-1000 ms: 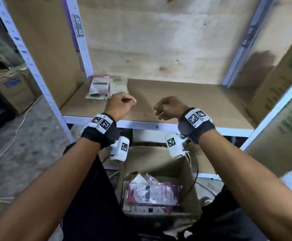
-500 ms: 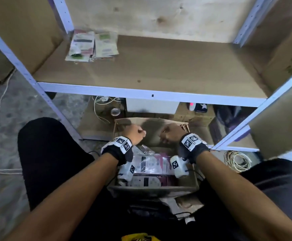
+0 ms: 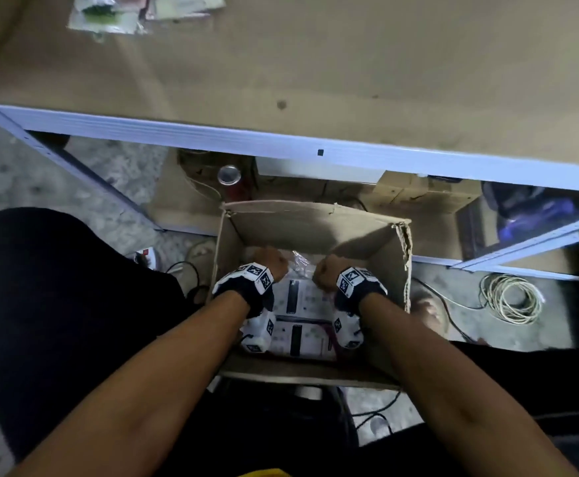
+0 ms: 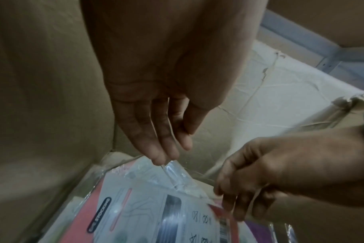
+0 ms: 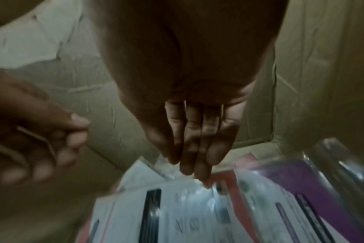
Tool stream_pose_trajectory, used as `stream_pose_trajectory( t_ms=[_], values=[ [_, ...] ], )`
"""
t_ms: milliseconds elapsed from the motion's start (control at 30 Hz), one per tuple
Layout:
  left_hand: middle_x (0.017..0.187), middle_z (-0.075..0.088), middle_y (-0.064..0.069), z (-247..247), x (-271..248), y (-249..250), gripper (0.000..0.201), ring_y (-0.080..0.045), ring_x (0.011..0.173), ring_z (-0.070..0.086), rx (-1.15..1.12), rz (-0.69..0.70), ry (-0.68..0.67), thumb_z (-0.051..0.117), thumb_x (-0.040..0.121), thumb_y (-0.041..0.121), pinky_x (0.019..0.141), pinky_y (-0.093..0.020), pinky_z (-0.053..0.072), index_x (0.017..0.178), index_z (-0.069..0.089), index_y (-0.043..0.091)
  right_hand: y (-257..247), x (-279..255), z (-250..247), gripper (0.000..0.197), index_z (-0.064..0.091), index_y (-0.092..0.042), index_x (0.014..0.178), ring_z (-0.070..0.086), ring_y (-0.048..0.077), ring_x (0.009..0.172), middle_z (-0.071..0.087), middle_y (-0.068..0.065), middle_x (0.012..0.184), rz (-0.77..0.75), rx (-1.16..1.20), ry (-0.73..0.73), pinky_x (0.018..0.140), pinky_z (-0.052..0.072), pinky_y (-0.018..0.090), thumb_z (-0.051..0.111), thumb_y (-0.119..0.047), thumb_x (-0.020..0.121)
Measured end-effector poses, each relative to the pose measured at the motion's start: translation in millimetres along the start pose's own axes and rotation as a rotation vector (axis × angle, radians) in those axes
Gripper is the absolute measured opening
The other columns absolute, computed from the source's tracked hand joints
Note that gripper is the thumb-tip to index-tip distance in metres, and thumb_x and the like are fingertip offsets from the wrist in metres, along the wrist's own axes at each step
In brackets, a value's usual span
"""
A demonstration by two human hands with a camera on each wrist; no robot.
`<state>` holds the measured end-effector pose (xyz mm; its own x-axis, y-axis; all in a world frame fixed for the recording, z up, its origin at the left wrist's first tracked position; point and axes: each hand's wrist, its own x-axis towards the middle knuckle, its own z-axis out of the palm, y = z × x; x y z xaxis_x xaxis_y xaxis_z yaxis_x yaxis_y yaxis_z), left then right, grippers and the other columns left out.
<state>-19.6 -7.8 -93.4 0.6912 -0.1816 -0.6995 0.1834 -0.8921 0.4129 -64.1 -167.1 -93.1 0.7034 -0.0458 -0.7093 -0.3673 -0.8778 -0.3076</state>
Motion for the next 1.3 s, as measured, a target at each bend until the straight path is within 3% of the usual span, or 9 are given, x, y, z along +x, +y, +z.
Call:
stream_pose_trajectory(
  t_ms=[100, 200, 300, 400, 567, 733, 967, 1133, 1300],
  values=[
    [0.123, 0.065, -0.023, 7.0, 8.7, -7.5, 0.035, -0.037, 0.115, 0.062, -0.019, -0.052, 0.028, 0.049, 0.098, 0.018, 0.099, -0.044, 0.050, 0.121, 0.063, -0.004, 4.3, 11.6, 32.1, 0.039, 0.065, -0.007, 0.124, 0.062, 0.028, 0.116, 0.064, 0.014, 0.129, -0.067, -0.179, -0.132, 0.097, 0.051, 0.033, 0.065, -0.024, 0.089],
    [0.137, 0.055, -0.021, 10.4, 14.3, -14.0, 0.047, -0.035, 0.126, 0.053, 0.049, -0.112, 0.048, 0.050, 0.096, 0.024, 0.106, -0.043, 0.044, 0.134, 0.054, -0.001, 9.1, 19.7, 66.4, 0.069, 0.042, -0.013, 0.147, 0.038, 0.027, 0.141, 0.037, 0.006, 0.155, -0.113, -0.213, -0.228, 0.114, 0.036, 0.043, 0.071, -0.022, 0.085],
    [0.139, 0.054, -0.020, 11.9, 18.8, -19.2, 0.045, -0.034, 0.127, 0.052, 0.090, -0.086, 0.039, 0.049, 0.096, 0.023, 0.106, -0.039, 0.044, 0.135, 0.053, 0.000, 1.8, 25.5, 89.7, 0.062, 0.042, -0.010, 0.146, 0.041, 0.031, 0.139, 0.041, 0.015, 0.151, -0.132, -0.326, -0.275, 0.113, 0.038, 0.042, 0.068, -0.018, 0.089],
    [0.123, 0.066, -0.017, 11.1, 23.1, -24.4, 0.027, -0.031, 0.111, 0.063, 0.121, -0.016, -0.007, 0.051, 0.097, 0.019, 0.087, -0.028, 0.049, 0.112, 0.068, 0.005, -2.7, 25.9, 99.9, 0.054, 0.044, -0.008, 0.142, 0.051, 0.032, 0.129, 0.048, 0.017, 0.142, -0.185, -0.350, -0.240, 0.103, 0.044, 0.036, 0.063, -0.012, 0.092],
    [0.123, 0.067, -0.019, 8.8, 21.2, -27.8, 0.033, -0.032, 0.114, 0.062, 0.126, -0.032, -0.025, 0.050, 0.098, 0.021, 0.097, -0.035, 0.050, 0.114, 0.068, -0.001, -1.4, 22.0, 107.2, 0.039, 0.052, -0.003, 0.133, 0.058, 0.034, 0.119, 0.056, 0.021, 0.132, -0.215, -0.388, -0.229, 0.094, 0.049, 0.038, 0.056, -0.005, 0.094],
    [0.121, 0.067, -0.019, 1.9, 17.7, -23.2, 0.032, -0.033, 0.112, 0.062, 0.132, -0.003, 0.018, 0.050, 0.098, 0.020, 0.093, -0.035, 0.051, 0.112, 0.070, -0.001, 0.5, 22.1, 97.8, 0.038, 0.060, -0.002, 0.123, 0.060, 0.034, 0.116, 0.059, 0.020, 0.127, -0.184, -0.359, -0.229, 0.091, 0.051, 0.038, 0.067, -0.009, 0.087],
    [0.122, 0.066, -0.021, -2.7, 10.8, -20.2, 0.035, -0.034, 0.113, 0.062, 0.081, -0.007, 0.061, 0.048, 0.097, 0.018, 0.093, -0.034, 0.048, 0.116, 0.066, -0.005, 2.3, 34.3, 58.8, 0.028, 0.070, -0.002, 0.107, 0.063, 0.033, 0.110, 0.065, 0.020, 0.117, -0.178, -0.263, -0.065, 0.089, 0.053, 0.035, 0.071, -0.013, 0.081],
    [0.120, 0.067, -0.020, -4.7, 6.0, -23.7, 0.035, -0.033, 0.112, 0.063, 0.035, -0.008, 0.057, 0.050, 0.097, 0.021, 0.097, -0.036, 0.050, 0.115, 0.067, -0.004, 8.6, 36.8, 54.7, 0.031, 0.066, -0.007, 0.116, 0.047, 0.038, 0.123, 0.050, 0.020, 0.127, -0.179, -0.286, 0.082, 0.102, 0.045, 0.039, 0.067, -0.016, 0.086],
    [0.113, 0.069, -0.019, -9.5, 1.1, -26.9, 0.031, -0.033, 0.108, 0.063, 0.038, 0.029, 0.075, 0.051, 0.094, 0.020, 0.095, -0.038, 0.051, 0.102, 0.071, -0.002, 16.5, 34.0, 57.4, 0.027, 0.062, -0.005, 0.114, 0.057, 0.038, 0.116, 0.054, 0.020, 0.126, -0.157, -0.269, 0.068, 0.096, 0.049, 0.041, 0.062, -0.014, 0.089]
  ],
)
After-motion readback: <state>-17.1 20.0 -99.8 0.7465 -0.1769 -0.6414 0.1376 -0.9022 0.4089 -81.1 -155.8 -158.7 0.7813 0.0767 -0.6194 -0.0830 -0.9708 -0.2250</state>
